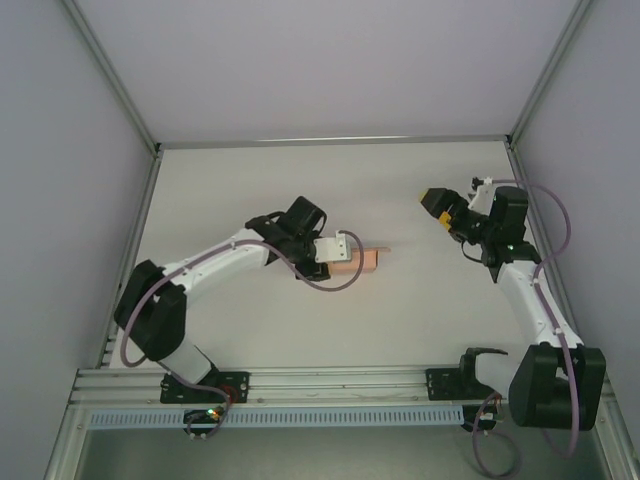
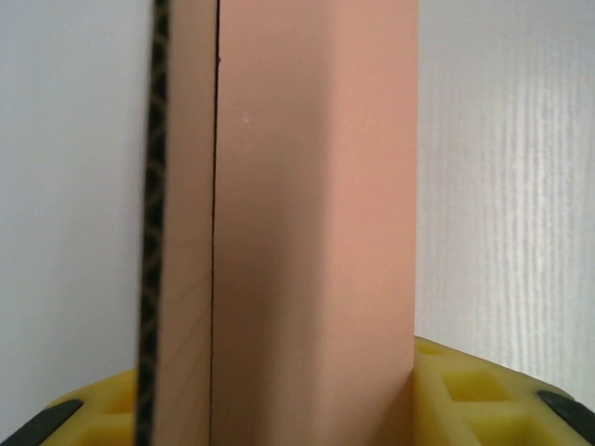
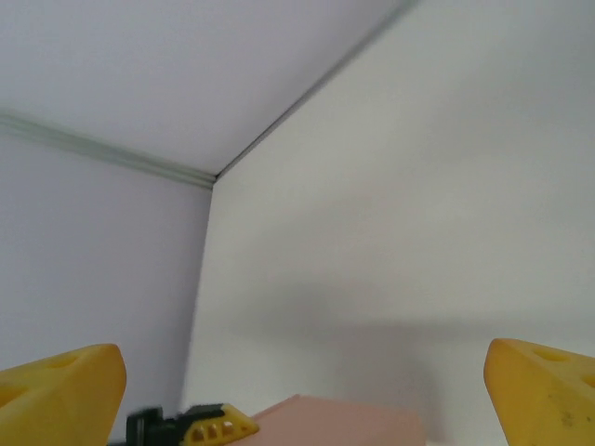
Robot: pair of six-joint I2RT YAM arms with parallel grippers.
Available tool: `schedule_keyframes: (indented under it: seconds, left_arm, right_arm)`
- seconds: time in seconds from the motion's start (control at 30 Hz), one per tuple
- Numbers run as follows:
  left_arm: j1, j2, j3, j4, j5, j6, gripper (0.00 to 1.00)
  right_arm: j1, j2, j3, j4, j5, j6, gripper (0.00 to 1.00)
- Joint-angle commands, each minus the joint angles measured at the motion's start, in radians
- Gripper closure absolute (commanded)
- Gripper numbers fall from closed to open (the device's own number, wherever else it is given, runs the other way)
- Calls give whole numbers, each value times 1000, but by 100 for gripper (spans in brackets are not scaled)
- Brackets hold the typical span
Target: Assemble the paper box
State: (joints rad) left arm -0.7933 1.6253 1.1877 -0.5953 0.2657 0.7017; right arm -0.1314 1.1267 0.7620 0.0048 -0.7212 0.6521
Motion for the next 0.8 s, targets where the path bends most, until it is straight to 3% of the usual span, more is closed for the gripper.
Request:
schedule_keyframes:
  seconds: [0.0, 0.13, 0.27, 0.47, 0.67, 0.77]
  left_arm:
    - [32, 45, 56, -158, 121, -19, 65]
    - [70, 85, 114, -212, 196, -23, 65]
    - [81, 101, 137, -236, 226, -1, 64]
    - [86, 123, 151, -279, 237, 32, 64]
    - [89, 126, 145, -269, 229, 29, 64]
    - [90, 138, 154, -266, 225, 19, 64]
  right_arm:
    - [41, 9, 53, -44, -133, -370, 0]
    - [193, 17, 152, -391, -29, -757, 1]
    - [321, 103, 220, -582, 45, -934, 10]
    - [458, 309, 373, -769, 329, -1028, 26]
    - [476, 407, 423, -819, 354, -1058, 62]
    - [493, 409, 418, -807, 353, -1049, 67]
